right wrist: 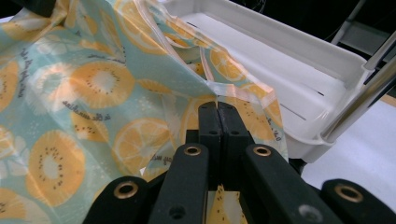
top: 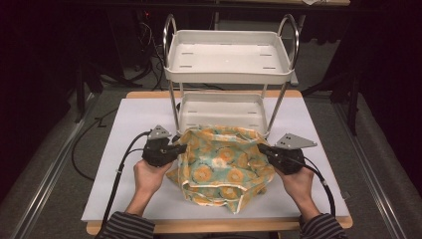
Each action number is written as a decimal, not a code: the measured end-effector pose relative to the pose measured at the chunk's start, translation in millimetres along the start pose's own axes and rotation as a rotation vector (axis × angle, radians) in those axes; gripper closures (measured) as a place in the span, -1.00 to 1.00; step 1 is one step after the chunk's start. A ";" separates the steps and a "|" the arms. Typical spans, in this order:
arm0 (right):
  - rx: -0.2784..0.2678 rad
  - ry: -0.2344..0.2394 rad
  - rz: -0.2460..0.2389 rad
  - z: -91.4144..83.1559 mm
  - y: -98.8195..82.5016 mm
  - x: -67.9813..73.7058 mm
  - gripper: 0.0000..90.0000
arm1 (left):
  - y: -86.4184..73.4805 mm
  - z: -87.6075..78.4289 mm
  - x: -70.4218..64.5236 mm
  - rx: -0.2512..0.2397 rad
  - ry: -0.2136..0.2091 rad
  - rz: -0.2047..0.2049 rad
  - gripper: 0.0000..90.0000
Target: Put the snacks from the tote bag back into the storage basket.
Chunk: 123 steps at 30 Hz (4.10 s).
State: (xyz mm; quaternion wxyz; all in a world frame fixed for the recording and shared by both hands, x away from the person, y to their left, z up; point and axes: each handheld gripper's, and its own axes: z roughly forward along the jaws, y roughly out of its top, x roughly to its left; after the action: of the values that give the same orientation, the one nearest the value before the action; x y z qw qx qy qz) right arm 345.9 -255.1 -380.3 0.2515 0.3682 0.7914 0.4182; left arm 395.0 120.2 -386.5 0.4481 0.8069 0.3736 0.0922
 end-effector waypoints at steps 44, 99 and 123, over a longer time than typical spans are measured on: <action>0.410 -0.008 0.032 74.3 -38.3 -17.4 1.00 | -34.5 58.8 17.1 0.403 0.024 -0.046 0.99; 0.186 0.267 -0.175 36.6 -20.6 61.0 1.00 | -35.1 48.2 12.0 0.344 -0.003 -0.051 0.98; 0.282 0.344 -0.288 32.2 -32.8 70.2 1.00 | -38.8 48.6 12.1 0.373 0.004 -0.039 0.98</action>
State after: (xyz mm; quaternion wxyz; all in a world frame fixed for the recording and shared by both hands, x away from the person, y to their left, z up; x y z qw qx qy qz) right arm 314.1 -196.6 -431.3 0.1164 0.2066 0.9172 0.3201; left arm 406.9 109.1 -447.7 0.2918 0.8685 0.4005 0.0142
